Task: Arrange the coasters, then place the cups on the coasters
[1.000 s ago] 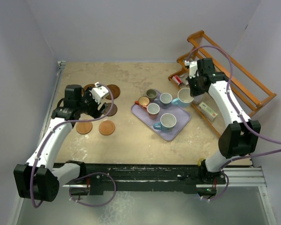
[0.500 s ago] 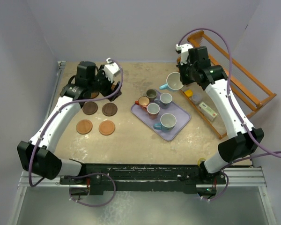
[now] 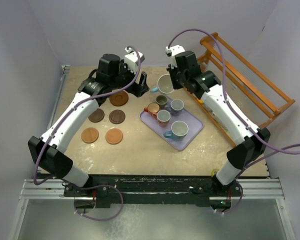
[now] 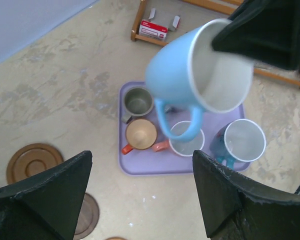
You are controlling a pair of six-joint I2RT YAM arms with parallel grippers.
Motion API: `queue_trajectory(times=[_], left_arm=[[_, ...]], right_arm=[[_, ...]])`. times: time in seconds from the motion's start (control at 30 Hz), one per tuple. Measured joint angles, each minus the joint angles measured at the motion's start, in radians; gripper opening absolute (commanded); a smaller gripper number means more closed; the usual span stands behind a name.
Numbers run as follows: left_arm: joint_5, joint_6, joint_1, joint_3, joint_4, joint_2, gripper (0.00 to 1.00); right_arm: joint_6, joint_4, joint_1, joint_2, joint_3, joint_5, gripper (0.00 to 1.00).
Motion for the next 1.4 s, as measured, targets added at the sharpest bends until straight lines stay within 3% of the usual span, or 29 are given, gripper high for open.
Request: queue_trajectory(times=[0.2, 0.53, 0.83, 1.17, 1.4], left_arm=[[-0.035, -0.135, -0.038, 0.02, 0.03, 0.018, 0.77], [-0.138, -0.301, -0.039, 0.063, 0.062, 0.062, 0.62], [-0.213, -0.327, -0.039, 0.068, 0.059, 0.097, 0.46], [-0.203, -0.327, -0.046, 0.074, 0.058, 0.107, 0.26], [-0.188, -0.325, -0.047, 0.076, 0.048, 0.117, 0.17]], right_arm=[[0.045, 0.027, 0.072, 0.083, 0.039, 0.087, 0.0], [0.108, 0.043, 0.168, 0.11, 0.105, 0.216, 0.0], [0.138, 0.051, 0.214, 0.109, 0.107, 0.279, 0.0], [0.138, 0.064, 0.236, 0.109, 0.107, 0.303, 0.0], [0.138, 0.065, 0.238, 0.109, 0.108, 0.31, 0.0]])
